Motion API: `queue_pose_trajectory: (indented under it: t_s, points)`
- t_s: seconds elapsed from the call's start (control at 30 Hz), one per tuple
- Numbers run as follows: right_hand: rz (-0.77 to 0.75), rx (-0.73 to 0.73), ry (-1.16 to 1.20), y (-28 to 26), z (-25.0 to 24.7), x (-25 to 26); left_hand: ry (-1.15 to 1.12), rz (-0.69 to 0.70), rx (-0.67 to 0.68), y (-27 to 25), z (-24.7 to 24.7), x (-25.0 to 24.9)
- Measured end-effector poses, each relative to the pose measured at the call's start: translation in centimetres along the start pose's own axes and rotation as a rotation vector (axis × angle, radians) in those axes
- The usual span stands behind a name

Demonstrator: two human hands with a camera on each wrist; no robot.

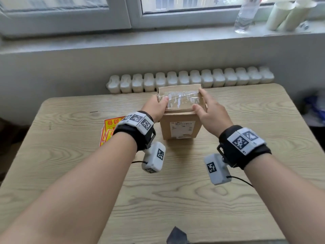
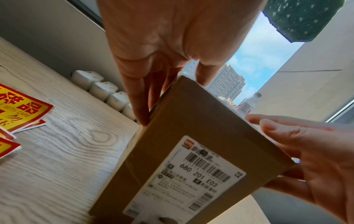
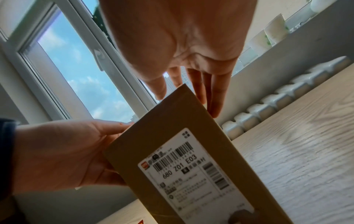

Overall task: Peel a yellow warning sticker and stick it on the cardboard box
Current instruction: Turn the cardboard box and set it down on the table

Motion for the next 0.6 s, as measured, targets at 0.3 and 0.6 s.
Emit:
queue_pose_trajectory:
  t_s: [0.3,0.6]
  points:
    - [-0.003,-0.060,-0.003,-7.3,-0.6,1.0,0.057,0.056,0.012,-7.1,0.5,3.4]
    - [-0.008,-0.025,-0.019,-10.4,1.3,0.5,0.100,0.013,0.004,-9.4,1.4,7.2]
Point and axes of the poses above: each hand's wrist, its own y-axis towards the middle knuckle, its own z-axis out of the palm, x = y × z, the point moved 4 cm from there along y, towards the middle knuckle, and after that the axes turned 12 degrees about -z, right-handed, at the moved point
